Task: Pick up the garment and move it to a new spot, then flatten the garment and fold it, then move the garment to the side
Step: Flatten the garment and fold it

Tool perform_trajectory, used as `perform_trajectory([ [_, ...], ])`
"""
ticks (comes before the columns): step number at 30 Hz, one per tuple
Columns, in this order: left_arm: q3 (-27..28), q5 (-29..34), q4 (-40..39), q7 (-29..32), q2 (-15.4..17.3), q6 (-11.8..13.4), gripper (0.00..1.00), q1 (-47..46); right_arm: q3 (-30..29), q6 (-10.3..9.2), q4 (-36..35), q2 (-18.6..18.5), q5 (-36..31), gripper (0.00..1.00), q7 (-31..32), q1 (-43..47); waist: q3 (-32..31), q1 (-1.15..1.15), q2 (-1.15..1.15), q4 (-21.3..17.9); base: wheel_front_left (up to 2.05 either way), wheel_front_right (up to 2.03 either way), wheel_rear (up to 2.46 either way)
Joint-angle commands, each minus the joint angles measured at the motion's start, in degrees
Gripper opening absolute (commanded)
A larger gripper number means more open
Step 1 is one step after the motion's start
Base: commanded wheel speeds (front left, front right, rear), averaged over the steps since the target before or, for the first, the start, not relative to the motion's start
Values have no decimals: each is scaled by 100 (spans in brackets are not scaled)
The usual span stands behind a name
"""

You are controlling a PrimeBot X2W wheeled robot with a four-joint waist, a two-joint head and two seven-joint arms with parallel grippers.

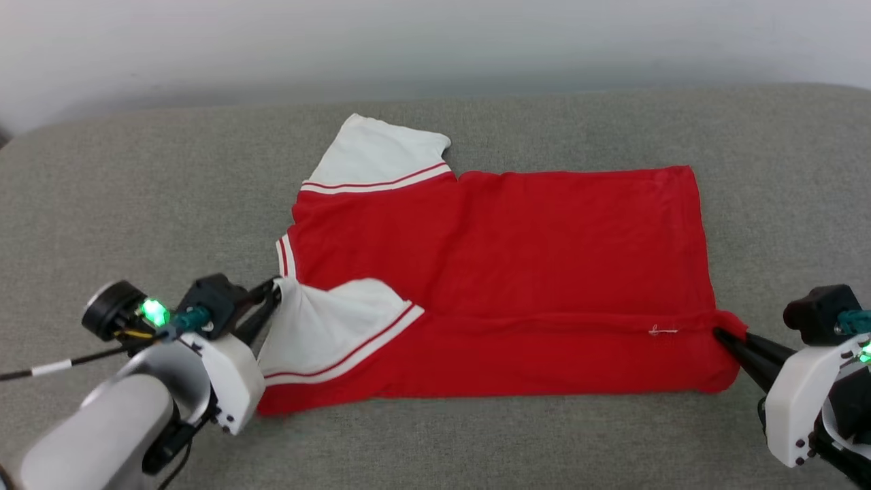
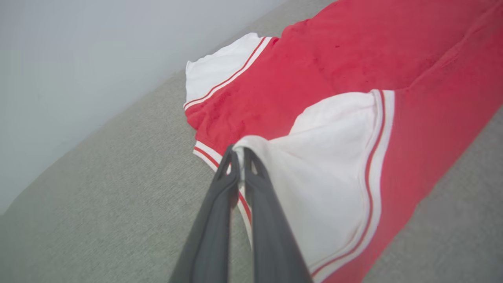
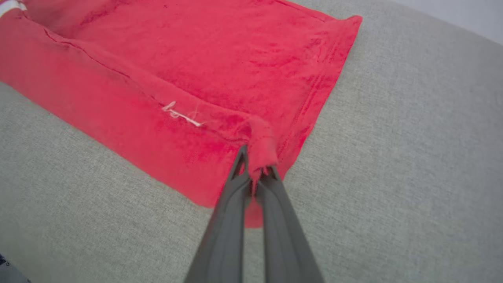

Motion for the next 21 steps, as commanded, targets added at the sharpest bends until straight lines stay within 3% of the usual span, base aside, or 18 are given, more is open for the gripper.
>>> perform_trajectory([
  [1,36,32,166,-54,-86,-83,0,-203,14,-3,42,57,-6,0,33,-158,242,-1,0,-66,0,0,0],
  [12,-227,177,1355,148,-493,-543,0,-1070,418,-3,591,169,-22,0,343,-963,945,-1,0,-135,0,0,0],
  [19,-595,161,2138,12,-732,-716,0,-1143,887,-3,1105,330,55,0,270,-1189,991,-1,0,-133,0,0,0],
  [20,-635,152,2227,-28,-760,-720,0,-1153,916,-2,1147,348,78,3,226,-1213,955,-1,0,-131,0,0,0],
  [21,-654,132,2316,-86,-791,-730,0,-1157,936,-2,1180,350,104,20,179,-1226,907,-1,0,-127,0,0,0],
])
